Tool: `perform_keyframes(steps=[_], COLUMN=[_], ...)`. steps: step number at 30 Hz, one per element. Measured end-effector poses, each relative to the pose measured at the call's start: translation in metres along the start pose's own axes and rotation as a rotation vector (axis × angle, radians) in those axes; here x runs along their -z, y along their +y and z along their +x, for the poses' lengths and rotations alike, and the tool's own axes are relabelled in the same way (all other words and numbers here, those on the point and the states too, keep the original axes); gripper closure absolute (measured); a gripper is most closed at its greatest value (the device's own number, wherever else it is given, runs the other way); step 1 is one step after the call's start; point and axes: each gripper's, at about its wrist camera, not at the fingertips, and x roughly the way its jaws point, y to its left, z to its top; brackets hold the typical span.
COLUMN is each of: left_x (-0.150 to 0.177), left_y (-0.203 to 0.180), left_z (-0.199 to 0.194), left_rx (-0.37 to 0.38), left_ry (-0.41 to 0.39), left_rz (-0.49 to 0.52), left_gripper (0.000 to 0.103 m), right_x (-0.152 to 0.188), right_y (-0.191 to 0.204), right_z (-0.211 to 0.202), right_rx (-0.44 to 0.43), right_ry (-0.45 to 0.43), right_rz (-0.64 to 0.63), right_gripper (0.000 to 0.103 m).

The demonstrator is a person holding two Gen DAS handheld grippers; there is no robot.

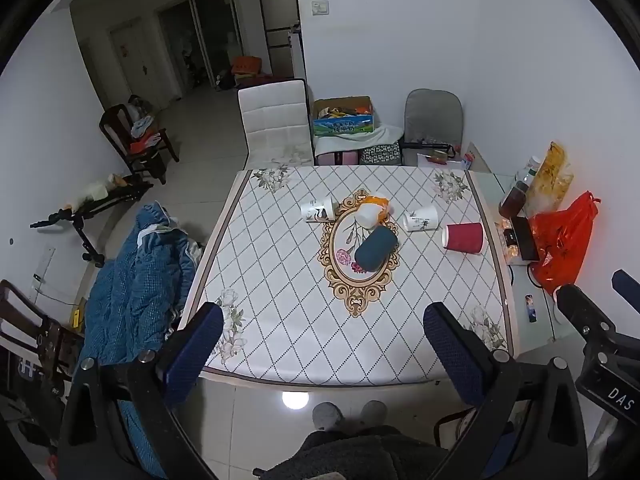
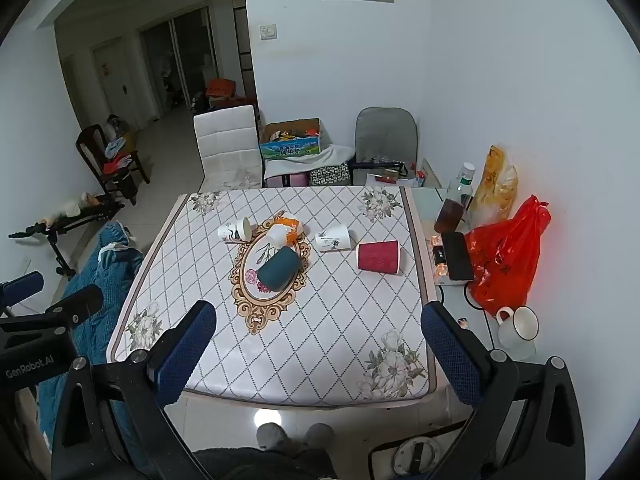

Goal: Flip cup upside down

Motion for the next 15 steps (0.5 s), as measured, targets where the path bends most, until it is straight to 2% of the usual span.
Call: perform_keyframes(steps=[7,15], left_x=[-0.001,0.007], left_y=[0.004,-0.01], left_z=[-0.001,-0.006], left_rx=[0.004,0.002], left_ry=[-0.005,-0.003], left_rz=[-0.003,0.0], left_gripper=[0.0,0.0], right_x=[0.0,-0.001], right_y=[-0.002,-0.001], right_z=[-0.002,-0.003], right_rx=[-0.016,-0.006], right_ry=[0.0,0.001], right_rz=[0.003,0.0], right_gripper=[0.0,0.0])
